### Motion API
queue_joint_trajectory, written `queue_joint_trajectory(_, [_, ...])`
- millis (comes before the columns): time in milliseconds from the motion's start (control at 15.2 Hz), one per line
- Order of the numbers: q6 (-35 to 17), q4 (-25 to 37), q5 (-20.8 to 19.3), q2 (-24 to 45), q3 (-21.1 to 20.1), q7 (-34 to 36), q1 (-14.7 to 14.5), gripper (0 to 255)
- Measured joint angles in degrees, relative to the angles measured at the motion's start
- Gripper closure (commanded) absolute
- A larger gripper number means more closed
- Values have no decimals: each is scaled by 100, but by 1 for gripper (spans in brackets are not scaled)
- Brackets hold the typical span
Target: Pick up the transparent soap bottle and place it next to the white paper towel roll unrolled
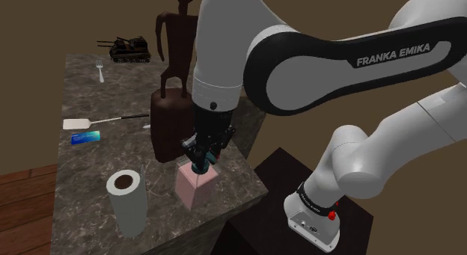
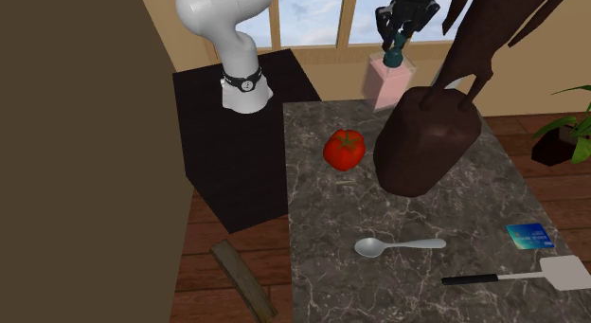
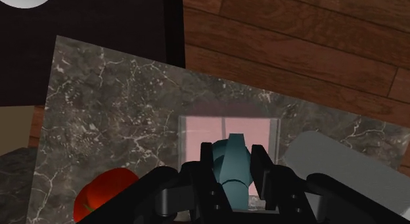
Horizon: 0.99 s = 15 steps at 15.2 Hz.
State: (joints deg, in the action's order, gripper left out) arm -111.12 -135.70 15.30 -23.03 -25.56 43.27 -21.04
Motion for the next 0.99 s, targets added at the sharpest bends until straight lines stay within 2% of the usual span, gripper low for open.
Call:
queue_joint_trajectory(594, [-741, -484, 31, 265, -133, -19, -5, 255])
queue_joint_trajectory(990, [-815, -521, 32, 298, -148, -16, -5, 255])
